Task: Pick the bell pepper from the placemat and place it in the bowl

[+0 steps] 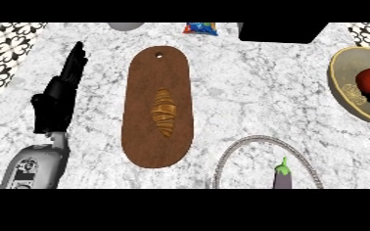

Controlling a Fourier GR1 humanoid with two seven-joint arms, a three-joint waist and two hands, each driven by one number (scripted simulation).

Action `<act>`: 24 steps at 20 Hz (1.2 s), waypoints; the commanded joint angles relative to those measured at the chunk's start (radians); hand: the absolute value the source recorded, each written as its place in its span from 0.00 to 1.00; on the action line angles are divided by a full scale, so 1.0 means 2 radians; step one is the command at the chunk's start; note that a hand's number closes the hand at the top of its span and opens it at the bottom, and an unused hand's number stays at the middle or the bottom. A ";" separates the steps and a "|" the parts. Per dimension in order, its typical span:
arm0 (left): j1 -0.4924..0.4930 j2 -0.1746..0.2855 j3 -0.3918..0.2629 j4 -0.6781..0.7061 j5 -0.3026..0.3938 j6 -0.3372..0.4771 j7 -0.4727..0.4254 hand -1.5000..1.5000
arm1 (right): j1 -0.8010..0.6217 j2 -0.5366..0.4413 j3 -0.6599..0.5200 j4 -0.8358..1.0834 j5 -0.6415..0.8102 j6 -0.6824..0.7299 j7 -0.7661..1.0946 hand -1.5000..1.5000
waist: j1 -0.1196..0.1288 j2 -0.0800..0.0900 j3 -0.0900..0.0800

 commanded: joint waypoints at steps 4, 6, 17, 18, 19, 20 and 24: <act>-0.014 0.007 0.004 0.000 0.002 -0.009 0.002 0.50 | -0.072 -0.007 -0.005 0.163 0.009 0.031 -0.018 0.00 | 0.011 0.005 0.001; -0.007 -0.005 -0.006 -0.005 0.003 -0.007 0.004 0.50 | -0.090 0.002 -0.004 0.183 0.007 0.047 -0.027 0.00 | 0.015 0.005 0.002; -0.012 0.004 0.008 -0.003 0.010 -0.015 0.010 0.50 | -0.118 -0.024 -0.067 0.247 -0.054 0.136 -0.124 0.00 | 0.006 0.005 0.002; -0.007 -0.007 -0.005 0.000 -0.002 -0.004 0.006 0.50 | -0.139 -0.041 -0.076 0.254 -0.062 0.154 -0.095 0.00 | 0.010 0.007 0.002; 0.000 -0.008 -0.007 0.001 -0.005 -0.004 -0.004 0.50 | -0.137 -0.059 -0.081 0.261 -0.066 0.173 -0.093 0.00 | 0.007 0.007 0.002; -0.021 -0.003 -0.003 -0.010 -0.002 -0.006 0.013 0.50 | -0.136 -0.063 -0.087 0.266 -0.072 0.180 -0.093 0.00 | 0.005 0.006 0.002; -0.007 -0.005 0.002 -0.008 -0.004 -0.001 0.012 0.50 | -0.115 -0.100 -0.098 0.283 -0.084 0.255 -0.110 0.00 | -0.001 0.004 0.002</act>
